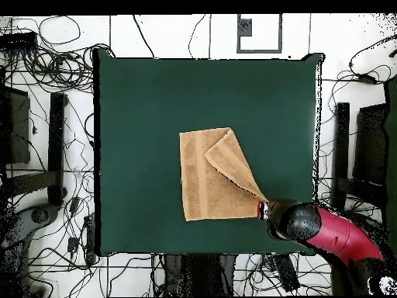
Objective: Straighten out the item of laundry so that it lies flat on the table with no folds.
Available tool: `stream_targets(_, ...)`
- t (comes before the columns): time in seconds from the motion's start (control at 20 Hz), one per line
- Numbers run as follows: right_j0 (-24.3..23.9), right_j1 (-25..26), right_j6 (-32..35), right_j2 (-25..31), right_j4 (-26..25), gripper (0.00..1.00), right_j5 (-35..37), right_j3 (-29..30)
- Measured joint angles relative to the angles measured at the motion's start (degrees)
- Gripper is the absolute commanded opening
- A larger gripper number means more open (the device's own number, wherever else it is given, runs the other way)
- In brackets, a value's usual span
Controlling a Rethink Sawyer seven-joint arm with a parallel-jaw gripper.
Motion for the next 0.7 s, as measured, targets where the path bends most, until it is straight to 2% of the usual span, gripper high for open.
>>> stream_targets(0.7,3.03,0.69,0.07,-5.70,5.09,0.00,-7.39,0.02)
